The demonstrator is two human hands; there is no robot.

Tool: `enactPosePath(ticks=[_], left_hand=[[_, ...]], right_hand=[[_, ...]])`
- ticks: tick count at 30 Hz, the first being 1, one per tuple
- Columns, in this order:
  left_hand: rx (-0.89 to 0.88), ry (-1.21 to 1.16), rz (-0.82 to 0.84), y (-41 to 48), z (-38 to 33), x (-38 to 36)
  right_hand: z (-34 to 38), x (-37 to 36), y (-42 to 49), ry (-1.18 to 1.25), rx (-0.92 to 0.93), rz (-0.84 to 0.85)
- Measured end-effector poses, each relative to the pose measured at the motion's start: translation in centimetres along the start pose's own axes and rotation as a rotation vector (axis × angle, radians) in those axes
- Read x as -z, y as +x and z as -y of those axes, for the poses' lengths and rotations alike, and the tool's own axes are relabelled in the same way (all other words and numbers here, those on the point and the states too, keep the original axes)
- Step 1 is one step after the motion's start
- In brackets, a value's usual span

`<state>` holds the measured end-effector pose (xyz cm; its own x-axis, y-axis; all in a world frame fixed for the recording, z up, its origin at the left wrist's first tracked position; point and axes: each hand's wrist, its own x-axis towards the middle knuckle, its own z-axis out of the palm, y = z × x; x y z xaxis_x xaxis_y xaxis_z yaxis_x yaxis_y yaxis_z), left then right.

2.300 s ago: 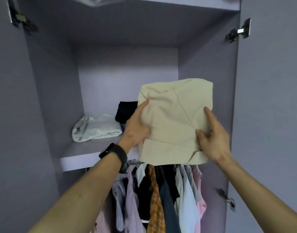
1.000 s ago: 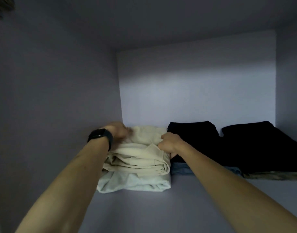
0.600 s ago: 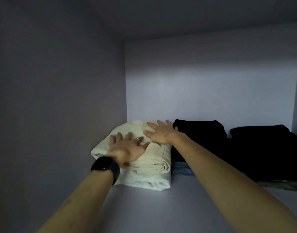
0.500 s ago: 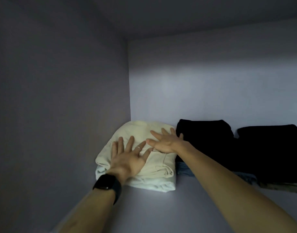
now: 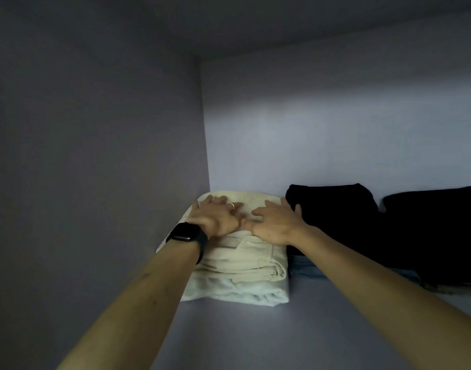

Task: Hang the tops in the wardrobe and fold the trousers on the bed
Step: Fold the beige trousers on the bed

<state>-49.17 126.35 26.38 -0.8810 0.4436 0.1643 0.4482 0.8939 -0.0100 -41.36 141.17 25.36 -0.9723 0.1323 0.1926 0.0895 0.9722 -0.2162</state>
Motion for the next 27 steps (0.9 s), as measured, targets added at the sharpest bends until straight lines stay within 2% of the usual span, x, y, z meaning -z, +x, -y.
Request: enactPosePath(ticks=[2, 4, 6, 13, 15, 18, 21, 27], left_hand=[[0.013, 0.036, 0.06, 1.4, 1.0, -1.2], [0.025, 0.03, 0.099, 2.9, 1.9, -2.8], [0.038, 0.004, 0.098, 4.2, 2.6, -3.3], [0.017, 0.001, 0.163, 7.4, 2.8, -4.4], [-0.02, -0.005, 0.091, 6.8, 2.7, -3.4], [-0.057, -0.01, -0.11, 3.1, 2.6, -1.9], [-0.024, -0.02, -0.161, -1.6, 2.1, -0.9], [0.024, -0.037, -0.225, -7.0, 3.7, -4.4]], right_hand=[[0.6, 0.2, -0.5, 0.06, 0.007, 0.122], [0.8, -0.7, -0.7, -0.001, 0.015, 0.23], [0.5, -2.4, -0.6, -0.082, 0.017, 0.228], [0.0, -3.8, 0.2, -0.083, -0.022, 0.17], [0.0, -3.6, 0.0, -0.059, -0.032, 0.134], [0.4, -3.3, -1.6, -0.11, -0.036, 0.047], [1.5, -1.8, -2.9, -0.28, -0.018, -0.093], [3.5, -3.4, -4.9, -0.11, 0.066, -0.102]])
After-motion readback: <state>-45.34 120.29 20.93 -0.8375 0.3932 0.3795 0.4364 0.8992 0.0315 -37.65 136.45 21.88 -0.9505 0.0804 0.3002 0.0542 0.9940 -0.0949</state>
